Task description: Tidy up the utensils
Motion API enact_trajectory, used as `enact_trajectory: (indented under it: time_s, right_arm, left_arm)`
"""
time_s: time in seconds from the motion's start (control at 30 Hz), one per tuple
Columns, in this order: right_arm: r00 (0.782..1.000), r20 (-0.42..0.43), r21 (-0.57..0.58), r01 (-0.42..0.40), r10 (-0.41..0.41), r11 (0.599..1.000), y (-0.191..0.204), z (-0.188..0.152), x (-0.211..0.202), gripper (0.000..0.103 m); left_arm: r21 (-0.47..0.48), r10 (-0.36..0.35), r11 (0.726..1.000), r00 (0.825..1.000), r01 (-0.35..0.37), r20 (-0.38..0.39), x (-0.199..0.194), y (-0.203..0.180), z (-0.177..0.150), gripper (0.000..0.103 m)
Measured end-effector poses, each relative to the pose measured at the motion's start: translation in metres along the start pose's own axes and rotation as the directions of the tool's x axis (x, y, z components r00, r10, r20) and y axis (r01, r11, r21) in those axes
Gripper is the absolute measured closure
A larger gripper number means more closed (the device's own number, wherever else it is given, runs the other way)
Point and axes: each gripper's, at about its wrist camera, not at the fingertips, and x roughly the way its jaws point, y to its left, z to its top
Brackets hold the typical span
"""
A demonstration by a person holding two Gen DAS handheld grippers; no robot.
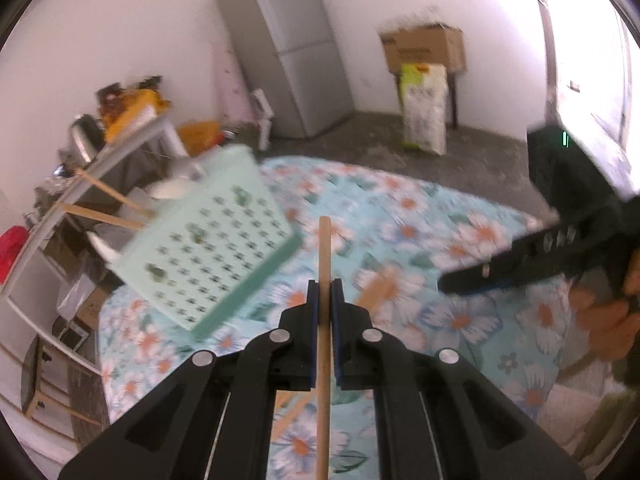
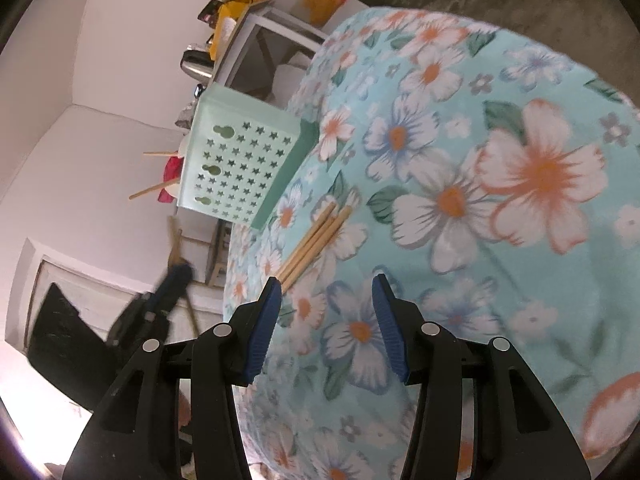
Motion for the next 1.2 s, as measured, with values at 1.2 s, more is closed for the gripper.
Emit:
enact_trajectory:
  time_s: [1.2]
  right_arm:
    - [0.999, 0.042, 0.138, -0.003, -0.003, 0.990, -0.008, 0.006, 0.031, 0.093]
  left_arm:
    - [-0.472, 0.188, 0.875, 0.973, -0.106, 0.130, -0.075, 0.124, -0.032, 0.098]
